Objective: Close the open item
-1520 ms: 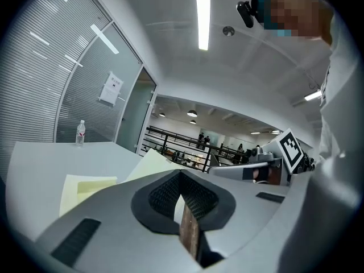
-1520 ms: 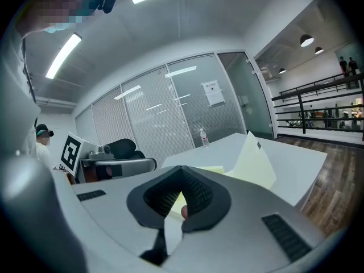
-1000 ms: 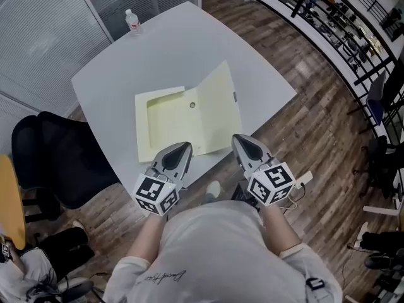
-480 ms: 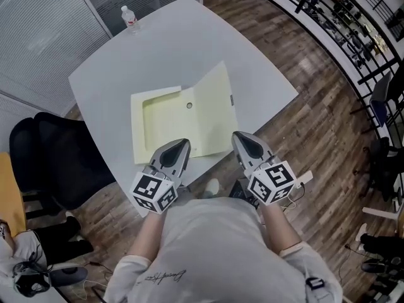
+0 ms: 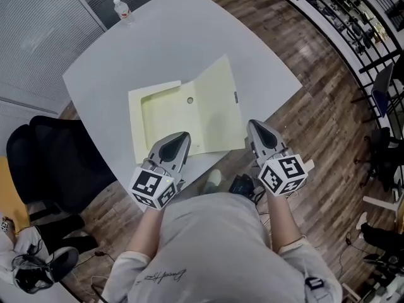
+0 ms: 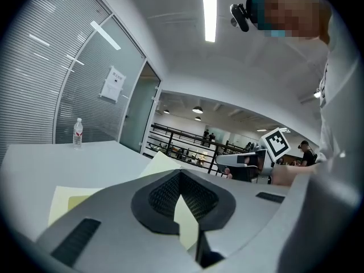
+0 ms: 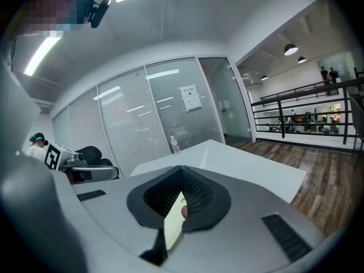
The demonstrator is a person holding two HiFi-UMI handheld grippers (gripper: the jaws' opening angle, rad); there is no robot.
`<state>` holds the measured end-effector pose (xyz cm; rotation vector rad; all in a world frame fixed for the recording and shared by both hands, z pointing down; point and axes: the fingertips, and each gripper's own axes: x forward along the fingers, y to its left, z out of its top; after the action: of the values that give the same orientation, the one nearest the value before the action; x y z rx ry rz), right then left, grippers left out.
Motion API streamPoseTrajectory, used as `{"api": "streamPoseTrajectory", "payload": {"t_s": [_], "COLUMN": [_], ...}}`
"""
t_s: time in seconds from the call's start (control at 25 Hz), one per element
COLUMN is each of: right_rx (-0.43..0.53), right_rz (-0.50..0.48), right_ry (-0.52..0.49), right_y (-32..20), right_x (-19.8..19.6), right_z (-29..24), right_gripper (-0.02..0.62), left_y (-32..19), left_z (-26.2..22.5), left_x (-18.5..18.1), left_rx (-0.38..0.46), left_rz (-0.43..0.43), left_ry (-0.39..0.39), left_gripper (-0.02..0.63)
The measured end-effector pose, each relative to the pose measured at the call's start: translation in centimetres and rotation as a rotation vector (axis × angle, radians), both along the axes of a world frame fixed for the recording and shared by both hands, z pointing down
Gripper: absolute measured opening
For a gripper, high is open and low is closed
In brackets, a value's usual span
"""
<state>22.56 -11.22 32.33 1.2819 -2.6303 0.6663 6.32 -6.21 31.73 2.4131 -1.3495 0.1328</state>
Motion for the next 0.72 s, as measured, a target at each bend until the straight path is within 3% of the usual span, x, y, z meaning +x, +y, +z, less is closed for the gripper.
{"api": "streamPoseTrajectory", "payload": {"t_s": [0.28,0.72], "right_rx": [-0.049,-0.110], "right_rz": [0.056,0.009], "right_ry": [0.074,0.151], "right_y": [-2.6,-3.8], "right_x": [2.5,1.7], "right_z": [4.9,11.5], "right_gripper": [0.012,0.012], "left_y": [-1.5,-1.4], "left_z": [1.5,5.1], "left_x": [-0.5,-2.6], "left_rx": [-0.022,-0.069], "left_rz": [0.025,0.029], "left_ry": [-0.010,-0.045], "left_gripper": [0.009,0.009]}}
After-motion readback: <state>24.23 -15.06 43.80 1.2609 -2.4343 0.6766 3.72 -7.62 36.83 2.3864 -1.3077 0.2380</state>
